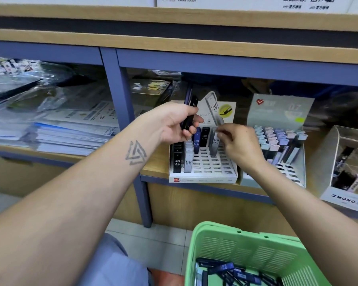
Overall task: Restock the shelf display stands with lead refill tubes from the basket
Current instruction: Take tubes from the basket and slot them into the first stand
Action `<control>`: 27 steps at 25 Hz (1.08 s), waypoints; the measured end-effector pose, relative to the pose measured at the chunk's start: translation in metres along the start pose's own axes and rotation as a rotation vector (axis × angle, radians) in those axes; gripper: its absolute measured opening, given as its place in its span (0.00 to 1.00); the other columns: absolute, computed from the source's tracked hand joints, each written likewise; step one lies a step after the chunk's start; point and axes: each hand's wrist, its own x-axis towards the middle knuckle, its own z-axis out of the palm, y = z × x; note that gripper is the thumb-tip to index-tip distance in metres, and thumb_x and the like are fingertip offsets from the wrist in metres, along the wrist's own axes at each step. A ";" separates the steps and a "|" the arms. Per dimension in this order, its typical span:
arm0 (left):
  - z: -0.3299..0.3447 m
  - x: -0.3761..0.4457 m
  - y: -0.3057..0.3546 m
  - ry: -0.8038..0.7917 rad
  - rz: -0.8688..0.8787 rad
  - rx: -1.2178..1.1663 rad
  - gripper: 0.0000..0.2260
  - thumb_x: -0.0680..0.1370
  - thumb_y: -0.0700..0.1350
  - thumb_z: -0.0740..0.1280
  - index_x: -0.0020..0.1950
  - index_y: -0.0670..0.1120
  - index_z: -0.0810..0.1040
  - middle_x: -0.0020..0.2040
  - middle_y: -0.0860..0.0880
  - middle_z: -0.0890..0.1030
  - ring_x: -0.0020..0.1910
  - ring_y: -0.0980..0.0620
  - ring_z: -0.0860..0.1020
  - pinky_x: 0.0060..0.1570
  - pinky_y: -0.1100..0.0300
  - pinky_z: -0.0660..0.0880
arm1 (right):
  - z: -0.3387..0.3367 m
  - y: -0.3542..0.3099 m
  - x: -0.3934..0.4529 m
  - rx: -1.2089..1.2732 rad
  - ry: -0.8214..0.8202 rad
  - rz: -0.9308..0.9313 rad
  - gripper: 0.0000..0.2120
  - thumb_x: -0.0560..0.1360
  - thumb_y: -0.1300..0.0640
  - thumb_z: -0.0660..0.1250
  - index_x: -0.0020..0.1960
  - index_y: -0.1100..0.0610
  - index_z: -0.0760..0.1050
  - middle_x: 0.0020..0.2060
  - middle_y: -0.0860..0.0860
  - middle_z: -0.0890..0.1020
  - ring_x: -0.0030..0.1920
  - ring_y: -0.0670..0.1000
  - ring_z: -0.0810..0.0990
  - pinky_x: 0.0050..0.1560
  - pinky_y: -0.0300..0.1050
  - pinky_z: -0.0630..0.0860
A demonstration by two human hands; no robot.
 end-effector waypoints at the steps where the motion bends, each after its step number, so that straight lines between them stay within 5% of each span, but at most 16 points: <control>1: 0.001 0.000 0.000 0.000 0.003 0.002 0.13 0.85 0.47 0.58 0.51 0.40 0.76 0.34 0.49 0.71 0.27 0.57 0.66 0.22 0.69 0.60 | -0.001 0.003 0.000 -0.002 0.006 0.009 0.08 0.80 0.58 0.68 0.57 0.54 0.83 0.51 0.53 0.86 0.52 0.58 0.83 0.53 0.51 0.79; 8: 0.005 0.000 -0.002 -0.012 0.006 -0.031 0.10 0.85 0.45 0.58 0.50 0.41 0.74 0.34 0.47 0.74 0.27 0.56 0.69 0.22 0.69 0.63 | 0.001 0.000 -0.001 -0.111 -0.059 0.000 0.09 0.79 0.62 0.65 0.55 0.52 0.81 0.47 0.52 0.85 0.49 0.58 0.83 0.47 0.50 0.78; 13: 0.001 0.001 -0.007 -0.076 -0.018 -0.141 0.08 0.85 0.39 0.58 0.49 0.40 0.74 0.39 0.42 0.82 0.36 0.50 0.78 0.29 0.62 0.78 | -0.001 -0.009 0.002 -0.318 -0.112 -0.010 0.13 0.76 0.64 0.65 0.56 0.55 0.84 0.54 0.52 0.78 0.54 0.59 0.79 0.46 0.52 0.77; 16: -0.004 0.001 -0.008 -0.113 -0.032 -0.143 0.08 0.84 0.37 0.60 0.51 0.39 0.79 0.41 0.41 0.83 0.42 0.46 0.82 0.37 0.55 0.83 | -0.010 -0.022 0.013 0.102 -0.050 0.111 0.15 0.78 0.61 0.64 0.61 0.53 0.83 0.55 0.51 0.82 0.53 0.53 0.81 0.52 0.49 0.79; 19: -0.007 0.000 -0.010 -0.144 -0.023 -0.093 0.08 0.83 0.36 0.62 0.51 0.38 0.81 0.43 0.39 0.83 0.45 0.43 0.83 0.42 0.50 0.84 | -0.024 -0.041 0.028 0.749 -0.056 0.333 0.14 0.79 0.60 0.68 0.65 0.57 0.78 0.48 0.52 0.85 0.38 0.46 0.83 0.39 0.43 0.79; 23: -0.003 -0.006 -0.009 -0.163 -0.016 -0.045 0.07 0.82 0.36 0.62 0.49 0.38 0.80 0.44 0.37 0.83 0.46 0.41 0.83 0.46 0.47 0.83 | -0.034 -0.051 0.037 0.721 -0.101 0.217 0.08 0.77 0.64 0.72 0.56 0.59 0.81 0.37 0.51 0.82 0.32 0.45 0.81 0.33 0.36 0.75; 27: -0.003 -0.007 -0.003 -0.067 0.038 -0.028 0.10 0.84 0.36 0.58 0.62 0.36 0.75 0.55 0.36 0.81 0.48 0.45 0.84 0.59 0.41 0.77 | -0.046 -0.045 0.046 0.702 -0.040 0.276 0.06 0.77 0.70 0.69 0.47 0.60 0.80 0.37 0.57 0.81 0.29 0.48 0.79 0.35 0.41 0.79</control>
